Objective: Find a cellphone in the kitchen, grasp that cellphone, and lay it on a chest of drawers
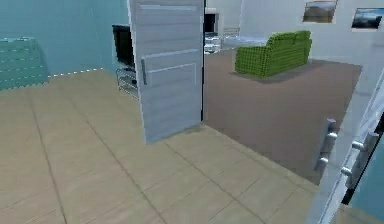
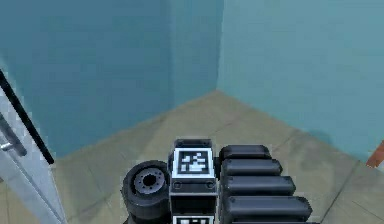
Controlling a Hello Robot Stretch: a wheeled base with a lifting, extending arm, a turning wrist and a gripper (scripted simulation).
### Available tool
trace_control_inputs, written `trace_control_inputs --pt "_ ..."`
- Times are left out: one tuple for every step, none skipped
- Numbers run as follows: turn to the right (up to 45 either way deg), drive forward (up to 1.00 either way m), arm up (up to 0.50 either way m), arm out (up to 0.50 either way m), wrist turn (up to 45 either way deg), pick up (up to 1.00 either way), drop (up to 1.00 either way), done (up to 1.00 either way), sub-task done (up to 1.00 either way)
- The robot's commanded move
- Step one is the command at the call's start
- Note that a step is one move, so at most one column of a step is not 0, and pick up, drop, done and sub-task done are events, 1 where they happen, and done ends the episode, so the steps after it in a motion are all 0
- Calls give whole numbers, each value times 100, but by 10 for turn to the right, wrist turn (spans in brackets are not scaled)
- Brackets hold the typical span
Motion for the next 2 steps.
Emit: trace_control_inputs --pt "0 10 0 0 0 0 0 0 0" --pt "-360 0 0 0 0 0 0 0 0"
